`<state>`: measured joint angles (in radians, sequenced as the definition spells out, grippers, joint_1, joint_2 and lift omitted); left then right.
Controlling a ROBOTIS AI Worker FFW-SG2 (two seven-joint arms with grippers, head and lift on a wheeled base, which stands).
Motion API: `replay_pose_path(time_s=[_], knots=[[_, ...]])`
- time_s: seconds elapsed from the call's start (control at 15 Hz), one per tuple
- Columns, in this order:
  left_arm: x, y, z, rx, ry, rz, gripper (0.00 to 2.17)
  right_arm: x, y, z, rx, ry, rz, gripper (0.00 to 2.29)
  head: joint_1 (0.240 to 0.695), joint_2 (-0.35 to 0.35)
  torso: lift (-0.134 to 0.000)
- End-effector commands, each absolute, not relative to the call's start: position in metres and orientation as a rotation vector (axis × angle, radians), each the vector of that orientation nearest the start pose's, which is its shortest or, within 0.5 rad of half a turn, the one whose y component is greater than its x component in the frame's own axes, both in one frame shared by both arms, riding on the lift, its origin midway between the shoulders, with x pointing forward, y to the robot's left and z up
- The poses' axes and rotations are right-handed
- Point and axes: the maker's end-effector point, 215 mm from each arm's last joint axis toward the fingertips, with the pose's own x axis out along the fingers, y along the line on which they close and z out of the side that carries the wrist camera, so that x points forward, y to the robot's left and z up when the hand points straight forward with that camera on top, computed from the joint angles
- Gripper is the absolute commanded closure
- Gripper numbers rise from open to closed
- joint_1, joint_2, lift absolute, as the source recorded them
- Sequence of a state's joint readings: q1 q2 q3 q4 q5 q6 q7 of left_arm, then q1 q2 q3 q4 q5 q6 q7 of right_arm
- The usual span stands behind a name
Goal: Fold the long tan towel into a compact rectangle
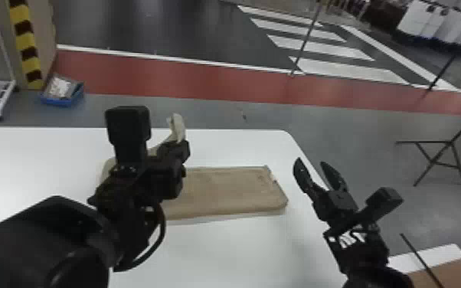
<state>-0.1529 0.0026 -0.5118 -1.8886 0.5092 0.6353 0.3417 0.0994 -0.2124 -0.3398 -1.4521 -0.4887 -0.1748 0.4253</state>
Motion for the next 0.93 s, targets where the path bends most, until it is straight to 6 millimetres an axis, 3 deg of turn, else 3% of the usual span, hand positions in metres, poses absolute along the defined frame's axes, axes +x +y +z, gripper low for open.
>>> replay_pose_path(time_s=[0.0,0.67,0.73,0.8,0.87], knots=[[0.533,-0.087,-0.308,-0.225,0.358,-0.434,1.38,0.527,-0.443,-0.346,0.21,-0.127,0.009,0.19,0.645,-0.35,-0.123],[0.541,-0.108,-0.35,-0.258,0.327,-0.41,1.36,0.513,-0.445,-0.358,0.214,-0.134,0.004,0.19,0.679,-0.35,-0.123],[0.543,-0.108,-0.358,-0.28,0.326,-0.408,1.11,0.514,-0.442,-0.358,0.215,-0.133,0.01,0.19,0.683,-0.35,-0.123],[0.541,-0.115,-0.366,-0.309,0.335,-0.449,0.36,0.514,-0.44,-0.358,0.214,-0.134,0.014,0.19,0.686,-0.35,-0.123],[0.538,-0.125,-0.374,-0.334,0.362,-0.506,0.01,0.515,-0.438,-0.359,0.216,-0.132,0.017,0.19,0.69,-0.35,-0.123]])
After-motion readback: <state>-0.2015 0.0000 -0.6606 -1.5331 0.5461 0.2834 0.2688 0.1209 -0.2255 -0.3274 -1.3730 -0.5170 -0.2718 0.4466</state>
